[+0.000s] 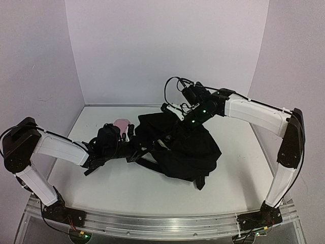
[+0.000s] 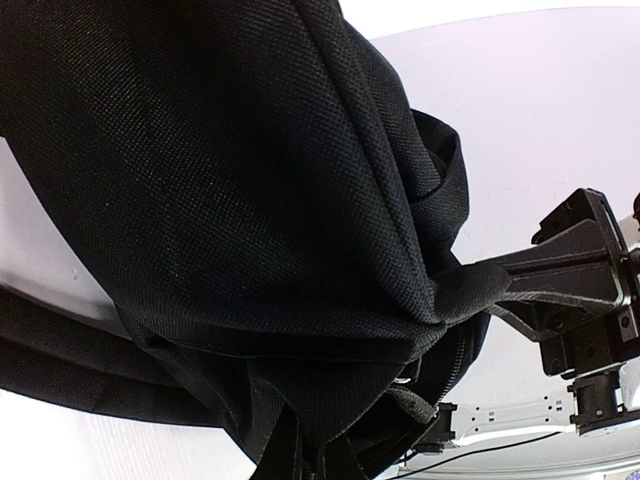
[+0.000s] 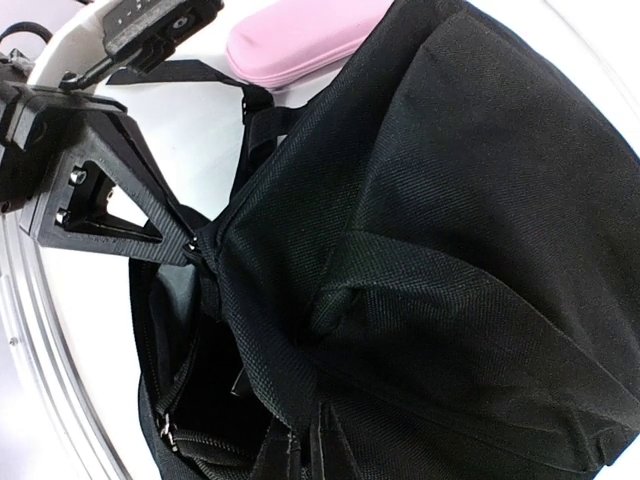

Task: Pack the student bag
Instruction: Unzip the student bag at the center of the board.

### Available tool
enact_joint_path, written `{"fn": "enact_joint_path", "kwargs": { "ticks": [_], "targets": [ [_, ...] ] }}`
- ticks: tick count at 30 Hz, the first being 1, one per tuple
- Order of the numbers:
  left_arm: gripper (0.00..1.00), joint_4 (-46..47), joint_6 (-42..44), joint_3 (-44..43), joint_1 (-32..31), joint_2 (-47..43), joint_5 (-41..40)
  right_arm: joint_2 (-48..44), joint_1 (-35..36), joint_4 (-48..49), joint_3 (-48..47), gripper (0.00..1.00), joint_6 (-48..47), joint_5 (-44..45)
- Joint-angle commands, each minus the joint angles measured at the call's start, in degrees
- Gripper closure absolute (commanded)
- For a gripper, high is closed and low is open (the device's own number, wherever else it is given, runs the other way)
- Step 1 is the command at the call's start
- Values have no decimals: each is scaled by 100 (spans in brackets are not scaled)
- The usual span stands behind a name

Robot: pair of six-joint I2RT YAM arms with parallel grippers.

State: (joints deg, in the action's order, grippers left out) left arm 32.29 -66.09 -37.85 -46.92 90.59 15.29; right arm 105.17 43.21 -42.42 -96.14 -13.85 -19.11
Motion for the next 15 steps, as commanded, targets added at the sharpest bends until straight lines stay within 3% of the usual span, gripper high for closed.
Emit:
{"fn": "enact_joint_path", "kwargs": {
  "ticks": [1, 3, 9, 13, 15],
  "targets": [
    [100, -1750, 36, 539, 615, 170, -1059, -387, -989, -487, -532, 100, 249, 1240],
    [100, -1272, 418, 488, 582, 178, -742, -311, -877, -607, -414, 95, 456, 427],
    [89, -1411, 1334, -417, 98, 276, -333, -126, -455, -741, 194, 37, 604, -851],
    [58, -1348, 1393, -641, -144, 380, -270, -162, -187, -722, 464, 24, 534, -861],
    [51, -1099, 1183, -477, -200, 302, -338, -172, -60, -698, 486, 22, 579, -836]
  ]
}}
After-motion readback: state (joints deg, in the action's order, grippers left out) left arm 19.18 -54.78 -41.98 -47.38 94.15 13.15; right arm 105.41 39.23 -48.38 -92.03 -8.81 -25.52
